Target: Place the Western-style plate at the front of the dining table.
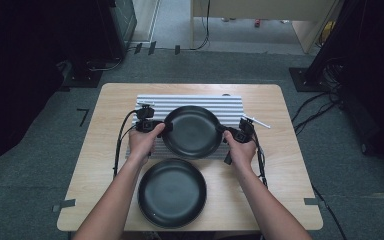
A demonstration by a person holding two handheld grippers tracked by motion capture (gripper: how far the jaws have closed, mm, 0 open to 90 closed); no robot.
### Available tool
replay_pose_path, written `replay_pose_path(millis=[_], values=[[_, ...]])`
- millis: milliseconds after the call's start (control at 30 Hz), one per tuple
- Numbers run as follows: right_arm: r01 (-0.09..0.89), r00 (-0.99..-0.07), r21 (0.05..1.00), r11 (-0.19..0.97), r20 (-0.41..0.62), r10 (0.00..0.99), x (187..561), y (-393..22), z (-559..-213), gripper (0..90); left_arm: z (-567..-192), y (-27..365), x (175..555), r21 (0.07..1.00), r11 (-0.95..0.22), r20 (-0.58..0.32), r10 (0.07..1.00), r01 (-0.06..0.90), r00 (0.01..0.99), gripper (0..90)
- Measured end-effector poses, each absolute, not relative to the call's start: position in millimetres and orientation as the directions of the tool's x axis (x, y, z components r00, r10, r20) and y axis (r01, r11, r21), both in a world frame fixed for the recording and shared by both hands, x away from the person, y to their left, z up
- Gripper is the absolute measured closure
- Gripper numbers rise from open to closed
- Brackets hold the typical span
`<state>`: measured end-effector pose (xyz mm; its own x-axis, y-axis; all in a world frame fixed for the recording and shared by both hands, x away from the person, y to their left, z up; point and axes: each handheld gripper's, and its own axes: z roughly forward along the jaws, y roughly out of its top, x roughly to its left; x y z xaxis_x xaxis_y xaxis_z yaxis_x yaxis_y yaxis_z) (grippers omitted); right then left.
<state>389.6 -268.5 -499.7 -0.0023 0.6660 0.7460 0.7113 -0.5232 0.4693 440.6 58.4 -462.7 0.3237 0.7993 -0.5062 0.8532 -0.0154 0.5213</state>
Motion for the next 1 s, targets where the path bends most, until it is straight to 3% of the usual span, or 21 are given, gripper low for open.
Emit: replay_pose_path(millis=[500, 1000], values=[[0.68, 0.059, 0.47, -0.563, 0.73, 0.681, 416.4, -260.9, -515.4, 83.4, -483.1, 53.3, 484.6, 0.472, 0.033, -0.518, 0.819, 0.881, 0.248, 69.3], [0.639, 0.08, 0.502, -0.583, 0.71, 0.699, 423.9, -255.4, -530.5, 82.8, -498.6, 47.5, 499.5, 0.468, 0.054, -0.502, 0.838, 0.882, 0.215, 67.6]])
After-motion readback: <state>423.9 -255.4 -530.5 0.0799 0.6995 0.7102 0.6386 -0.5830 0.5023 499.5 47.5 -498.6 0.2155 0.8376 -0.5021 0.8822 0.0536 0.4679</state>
